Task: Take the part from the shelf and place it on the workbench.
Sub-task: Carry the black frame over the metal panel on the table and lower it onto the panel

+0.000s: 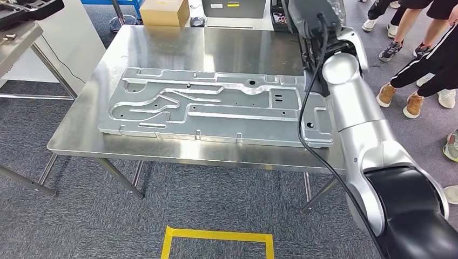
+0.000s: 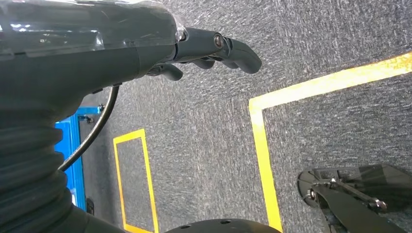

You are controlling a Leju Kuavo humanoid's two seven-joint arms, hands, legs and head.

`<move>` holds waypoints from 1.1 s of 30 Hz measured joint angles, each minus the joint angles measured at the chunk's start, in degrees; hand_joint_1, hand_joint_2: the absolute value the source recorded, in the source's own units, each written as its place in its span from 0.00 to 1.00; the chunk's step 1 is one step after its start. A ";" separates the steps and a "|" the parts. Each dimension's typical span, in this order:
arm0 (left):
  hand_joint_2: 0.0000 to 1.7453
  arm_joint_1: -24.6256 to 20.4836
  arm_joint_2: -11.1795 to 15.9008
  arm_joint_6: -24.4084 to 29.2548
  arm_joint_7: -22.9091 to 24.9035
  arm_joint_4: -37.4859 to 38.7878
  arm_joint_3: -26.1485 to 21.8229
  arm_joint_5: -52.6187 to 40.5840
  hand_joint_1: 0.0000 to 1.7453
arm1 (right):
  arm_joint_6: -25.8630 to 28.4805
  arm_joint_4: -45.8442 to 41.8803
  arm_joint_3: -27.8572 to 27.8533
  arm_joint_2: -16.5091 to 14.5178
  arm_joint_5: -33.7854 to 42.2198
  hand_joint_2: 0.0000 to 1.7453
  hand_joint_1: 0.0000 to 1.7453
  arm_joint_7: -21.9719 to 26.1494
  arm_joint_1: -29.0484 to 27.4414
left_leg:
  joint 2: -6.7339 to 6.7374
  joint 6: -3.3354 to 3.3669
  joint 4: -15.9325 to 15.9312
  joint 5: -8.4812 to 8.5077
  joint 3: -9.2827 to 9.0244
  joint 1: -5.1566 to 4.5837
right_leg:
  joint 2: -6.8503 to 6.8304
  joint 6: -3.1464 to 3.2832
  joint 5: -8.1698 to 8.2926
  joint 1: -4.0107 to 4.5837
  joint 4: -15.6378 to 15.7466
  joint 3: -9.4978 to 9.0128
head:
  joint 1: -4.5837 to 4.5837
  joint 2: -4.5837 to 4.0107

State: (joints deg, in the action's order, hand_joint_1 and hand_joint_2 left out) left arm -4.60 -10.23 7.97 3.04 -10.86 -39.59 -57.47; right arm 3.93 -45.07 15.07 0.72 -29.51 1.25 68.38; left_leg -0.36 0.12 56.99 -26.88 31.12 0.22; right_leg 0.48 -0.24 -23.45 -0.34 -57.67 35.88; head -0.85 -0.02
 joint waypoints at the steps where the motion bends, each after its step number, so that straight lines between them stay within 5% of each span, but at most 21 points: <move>1: 1.00 -0.03 0.00 0.00 0.00 0.00 -0.02 -0.12 0.00 | 0.02 0.92 0.65 0.00 -0.94 1.00 1.00 -0.03 0.35 | 0.00 0.00 0.00 0.00 0.00 0.00 | -0.01 0.00 0.00 0.00 0.00 -0.01 | 0.00 0.00; 7: 1.00 -0.12 -0.02 -0.29 0.04 0.00 -0.17 -0.88 0.00 | 2.32 6.07 4.81 -0.28 -11.15 1.00 1.00 -1.85 1.42 | -0.03 0.00 0.01 0.00 0.01 0.00 | -0.06 0.00 0.00 0.02 0.00 -0.03 | 0.00 0.00; 12: 1.00 -0.64 -0.05 -1.03 0.39 0.00 -0.19 -1.86 0.00 | 7.23 13.38 14.72 -1.41 -31.14 1.00 1.00 -6.89 1.62 | -0.02 0.00 0.00 0.00 -0.03 0.00 | -0.01 0.00 0.00 0.04 0.00 -0.04 | 0.00 -0.01; 20: 1.00 -0.47 -0.09 -1.37 0.46 0.00 -0.72 -1.80 0.00 | 6.78 21.72 27.43 -4.71 -46.36 1.00 1.00 -9.52 -0.51 | -0.05 -0.01 0.00 0.00 -0.01 0.01 | -0.06 0.00 -0.01 0.08 0.00 -0.03 | 0.00 0.00; 33: 1.00 0.22 -0.09 -1.74 0.74 0.00 -1.02 -3.22 0.00 | 15.90 27.02 38.11 -5.87 -57.19 1.00 1.00 -9.51 -4.85 | -0.07 0.00 0.03 0.00 0.01 0.00 | -0.09 -0.01 -0.01 0.04 0.01 -0.02 | 0.00 0.00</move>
State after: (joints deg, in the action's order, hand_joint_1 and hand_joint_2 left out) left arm -4.38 -10.32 6.23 3.78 -10.86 -40.61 -60.69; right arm 19.83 -18.04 53.18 -5.15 -86.70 -8.26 63.54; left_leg -0.43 0.12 57.02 -26.88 31.13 0.22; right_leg 0.39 -0.25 -23.46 -0.31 -57.66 35.86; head -0.85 -0.02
